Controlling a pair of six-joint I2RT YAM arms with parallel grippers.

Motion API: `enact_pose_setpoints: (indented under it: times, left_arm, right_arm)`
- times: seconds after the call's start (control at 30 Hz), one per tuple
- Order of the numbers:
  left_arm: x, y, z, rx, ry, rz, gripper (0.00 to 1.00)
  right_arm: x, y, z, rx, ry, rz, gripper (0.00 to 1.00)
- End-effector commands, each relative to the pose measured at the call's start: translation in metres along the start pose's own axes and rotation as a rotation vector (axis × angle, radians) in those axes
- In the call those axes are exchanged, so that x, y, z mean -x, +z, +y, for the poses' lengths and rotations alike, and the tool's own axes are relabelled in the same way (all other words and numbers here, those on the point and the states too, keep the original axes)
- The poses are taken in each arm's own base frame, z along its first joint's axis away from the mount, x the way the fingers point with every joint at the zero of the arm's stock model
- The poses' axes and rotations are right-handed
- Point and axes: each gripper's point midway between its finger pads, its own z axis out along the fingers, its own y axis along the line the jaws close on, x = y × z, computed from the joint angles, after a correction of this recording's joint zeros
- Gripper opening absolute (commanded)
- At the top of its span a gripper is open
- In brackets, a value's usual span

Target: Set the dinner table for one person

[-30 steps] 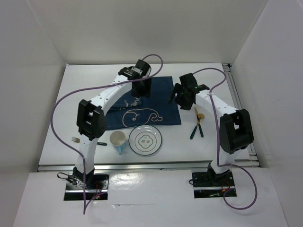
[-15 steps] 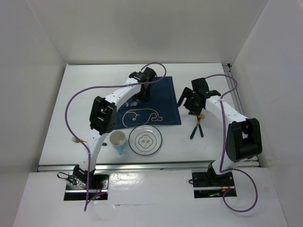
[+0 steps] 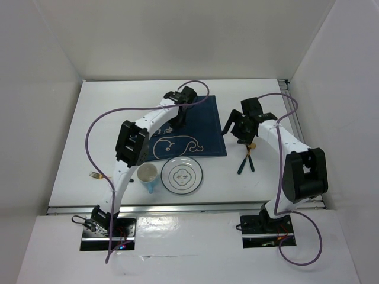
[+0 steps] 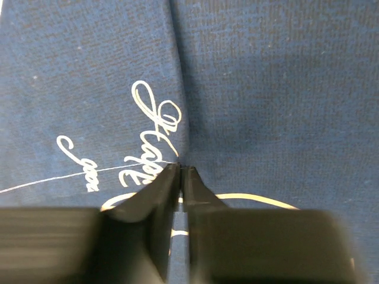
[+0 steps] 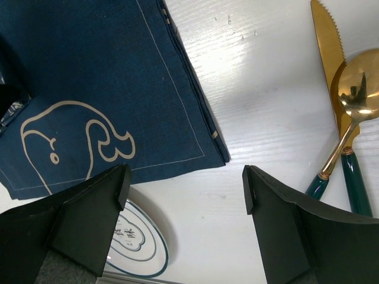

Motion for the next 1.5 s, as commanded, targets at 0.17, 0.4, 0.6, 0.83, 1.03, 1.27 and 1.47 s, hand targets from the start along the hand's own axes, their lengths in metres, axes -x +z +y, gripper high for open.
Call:
enact_pose_setpoints:
  times: [0.17,0.4,0.6,0.83,1.03,1.27,1.47]
  left_arm:
    - [0.035,-0.042,0.032,0.12,0.043,-0.134,0.0]
    - [0.095,-0.076,0.152,0.424,-0.013,-0.279,0.0]
    - [0.13,-0.086,0.226,0.496,-0.172,-0.348,0.37]
    - [0.153,-0.137,0.204,0.326,-0.189,-0.48,1.0]
    - [0.113,-0.12,0.16,0.119,-0.151,-0.333,0.6]
    - [0.012,-0.058,0.129,0.031,-0.214,-0.009,0.0]
    - [-0.032,-0.032,0.127,-0.108,-0.316,0.109,0.0]
  right_arm:
    - [0.005,-0.002,-0.001,-0.006,-0.006,-0.003,0.89]
    - [0.004,-0.005,-0.004,-0.021,-0.014,-0.001,0.89]
    - [-0.003,-0.011,-0.005,-0.007,-0.014,0.013,0.89]
    - [-0.012,-0.015,-0.009,-0.003,-0.004,0.024,0.89]
    - [-0.012,-0.02,-0.002,0.018,-0.027,0.023,0.89]
    - [-0.02,0.003,0.062,0.123,-0.224,0.089,0.67]
    - [-0.023,0.063,0.092,0.127,-0.308,0.18,0.25]
